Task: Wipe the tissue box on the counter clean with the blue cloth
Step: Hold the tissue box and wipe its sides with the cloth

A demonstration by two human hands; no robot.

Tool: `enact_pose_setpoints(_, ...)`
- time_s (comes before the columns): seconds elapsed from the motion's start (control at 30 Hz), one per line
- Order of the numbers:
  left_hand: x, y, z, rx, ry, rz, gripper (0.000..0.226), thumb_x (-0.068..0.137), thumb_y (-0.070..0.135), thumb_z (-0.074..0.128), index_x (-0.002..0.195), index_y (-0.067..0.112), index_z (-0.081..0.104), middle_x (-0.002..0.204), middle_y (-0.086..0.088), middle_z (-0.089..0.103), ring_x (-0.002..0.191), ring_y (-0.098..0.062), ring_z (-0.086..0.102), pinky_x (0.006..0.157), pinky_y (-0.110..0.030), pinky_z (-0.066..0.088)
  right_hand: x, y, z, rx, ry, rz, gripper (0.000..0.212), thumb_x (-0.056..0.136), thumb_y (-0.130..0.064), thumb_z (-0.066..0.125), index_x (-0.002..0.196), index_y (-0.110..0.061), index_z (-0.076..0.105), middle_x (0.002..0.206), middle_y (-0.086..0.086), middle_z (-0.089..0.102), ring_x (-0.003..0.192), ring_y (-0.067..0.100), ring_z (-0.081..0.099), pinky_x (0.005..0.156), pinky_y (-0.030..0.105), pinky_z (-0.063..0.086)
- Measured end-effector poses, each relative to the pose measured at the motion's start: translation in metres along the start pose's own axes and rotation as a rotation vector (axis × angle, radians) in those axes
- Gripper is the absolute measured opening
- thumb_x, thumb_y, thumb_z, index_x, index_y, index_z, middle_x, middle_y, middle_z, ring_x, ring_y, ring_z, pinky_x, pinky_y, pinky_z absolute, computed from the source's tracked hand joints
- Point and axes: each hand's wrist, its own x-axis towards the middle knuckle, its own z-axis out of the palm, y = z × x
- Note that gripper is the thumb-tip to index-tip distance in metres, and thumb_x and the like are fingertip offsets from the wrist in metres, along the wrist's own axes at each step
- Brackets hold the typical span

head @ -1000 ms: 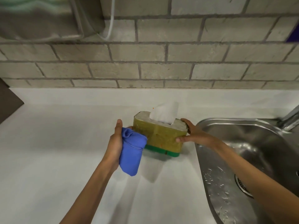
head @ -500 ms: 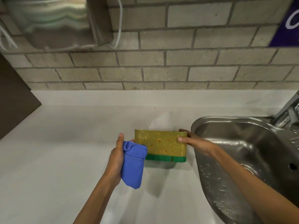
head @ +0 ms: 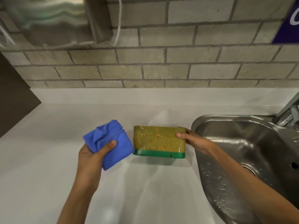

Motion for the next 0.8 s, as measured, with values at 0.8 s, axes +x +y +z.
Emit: enact_pose_setpoints(0.8,-0.014,-0.127,0.060,1.033,-0.291,1.072,0.057,0.077,0.004,0.048,0.130,0.025,0.044,0.152,0.006,0.028,0.149,-0.012,0.003,0.115,-0.039,0.016,0.008,0.002,0.003,0.041,0.047,-0.026,0.060,0.054,-0.051,0.069,0.105,-0.019,0.062,0.113,0.004,0.067,0.108,0.018,0.061,0.100,0.030,0.044)
